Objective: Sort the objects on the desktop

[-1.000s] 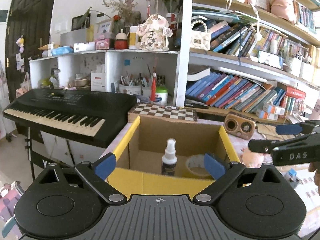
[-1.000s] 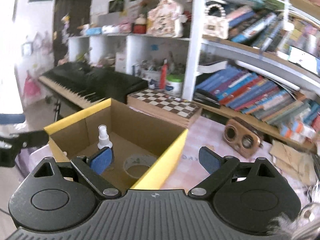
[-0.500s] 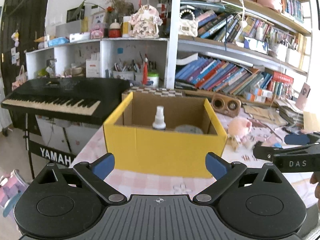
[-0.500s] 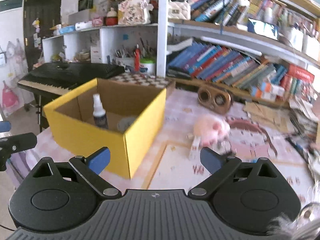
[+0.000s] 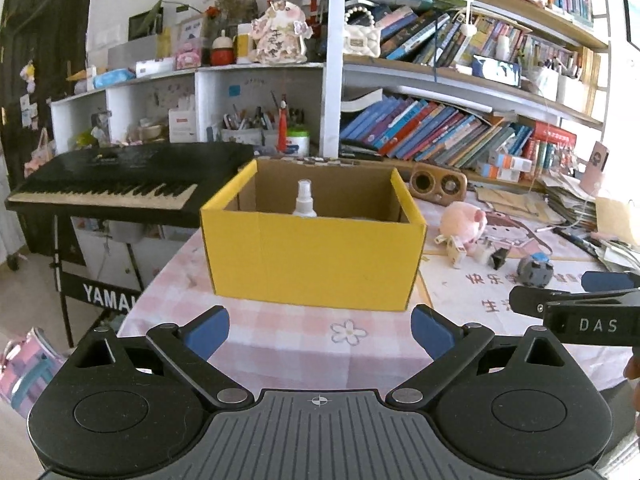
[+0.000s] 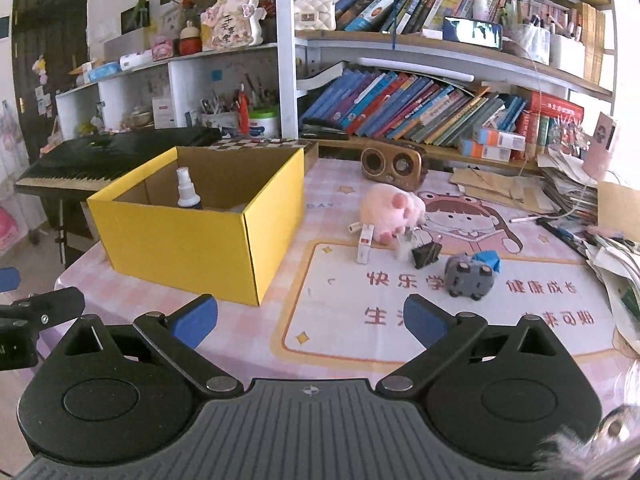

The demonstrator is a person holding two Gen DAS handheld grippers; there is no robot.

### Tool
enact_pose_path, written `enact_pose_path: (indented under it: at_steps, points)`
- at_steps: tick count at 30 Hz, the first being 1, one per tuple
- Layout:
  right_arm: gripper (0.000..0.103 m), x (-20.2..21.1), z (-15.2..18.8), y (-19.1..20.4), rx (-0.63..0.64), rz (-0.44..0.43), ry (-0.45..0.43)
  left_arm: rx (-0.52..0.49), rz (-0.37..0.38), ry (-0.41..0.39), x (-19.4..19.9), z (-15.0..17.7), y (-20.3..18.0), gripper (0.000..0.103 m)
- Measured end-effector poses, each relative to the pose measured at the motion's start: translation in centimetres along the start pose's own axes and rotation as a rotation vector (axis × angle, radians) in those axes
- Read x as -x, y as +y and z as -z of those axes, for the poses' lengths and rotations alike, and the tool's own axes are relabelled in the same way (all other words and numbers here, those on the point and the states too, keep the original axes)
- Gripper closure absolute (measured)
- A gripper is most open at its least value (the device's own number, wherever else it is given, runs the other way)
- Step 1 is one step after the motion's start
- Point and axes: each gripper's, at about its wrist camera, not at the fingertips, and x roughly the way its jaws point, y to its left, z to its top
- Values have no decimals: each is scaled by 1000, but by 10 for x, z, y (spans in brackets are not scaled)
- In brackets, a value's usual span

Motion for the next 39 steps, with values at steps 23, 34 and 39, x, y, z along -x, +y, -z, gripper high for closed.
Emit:
enact_pose_path:
  at_steps: [23, 34, 39]
  points:
    - [2, 32, 32, -39, -91, 129, 66, -72, 273, 51, -6, 4, -48, 0]
    - [2, 31, 32, -74, -137, 192, 70, -108, 412, 40, -23, -4, -83, 0]
    - [2, 22, 27, -94, -152, 196, 80, -115, 435, 81, -39, -8, -101, 0]
